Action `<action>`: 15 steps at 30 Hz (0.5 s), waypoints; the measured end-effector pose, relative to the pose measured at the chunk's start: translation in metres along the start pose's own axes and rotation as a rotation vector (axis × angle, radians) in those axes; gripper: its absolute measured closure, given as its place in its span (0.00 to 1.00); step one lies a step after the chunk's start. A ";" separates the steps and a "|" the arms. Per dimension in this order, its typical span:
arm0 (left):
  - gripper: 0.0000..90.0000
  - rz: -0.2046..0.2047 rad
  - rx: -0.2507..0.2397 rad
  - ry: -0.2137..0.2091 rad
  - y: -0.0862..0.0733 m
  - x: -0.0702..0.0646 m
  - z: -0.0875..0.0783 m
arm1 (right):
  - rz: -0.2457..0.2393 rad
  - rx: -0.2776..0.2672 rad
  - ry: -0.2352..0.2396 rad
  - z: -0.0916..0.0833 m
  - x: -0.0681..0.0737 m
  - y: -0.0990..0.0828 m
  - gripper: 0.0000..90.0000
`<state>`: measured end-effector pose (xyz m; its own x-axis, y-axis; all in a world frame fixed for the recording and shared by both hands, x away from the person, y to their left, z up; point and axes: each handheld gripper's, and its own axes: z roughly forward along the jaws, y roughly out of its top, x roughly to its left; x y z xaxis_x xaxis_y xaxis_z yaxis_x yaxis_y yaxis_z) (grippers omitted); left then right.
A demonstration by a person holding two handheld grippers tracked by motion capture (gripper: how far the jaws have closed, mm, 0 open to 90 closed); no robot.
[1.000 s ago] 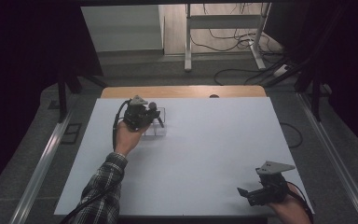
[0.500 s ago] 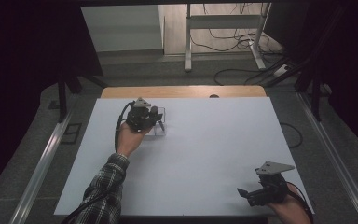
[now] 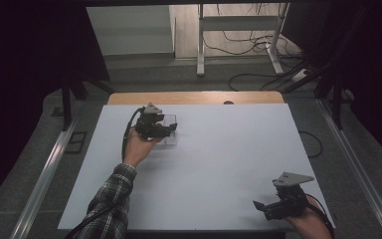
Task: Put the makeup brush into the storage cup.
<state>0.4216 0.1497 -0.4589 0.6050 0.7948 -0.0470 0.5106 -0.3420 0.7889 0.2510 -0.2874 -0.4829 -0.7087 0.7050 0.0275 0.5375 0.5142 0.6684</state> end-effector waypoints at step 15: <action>0.05 0.000 -0.016 -0.023 0.000 -0.001 -0.004 | 0.014 -0.009 0.006 0.000 -0.001 0.000 0.00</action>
<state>0.4191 0.1509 -0.4563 0.6192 0.7829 -0.0605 0.5005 -0.3341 0.7987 0.2513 -0.2883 -0.4827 -0.7040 0.7091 0.0410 0.5430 0.5001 0.6745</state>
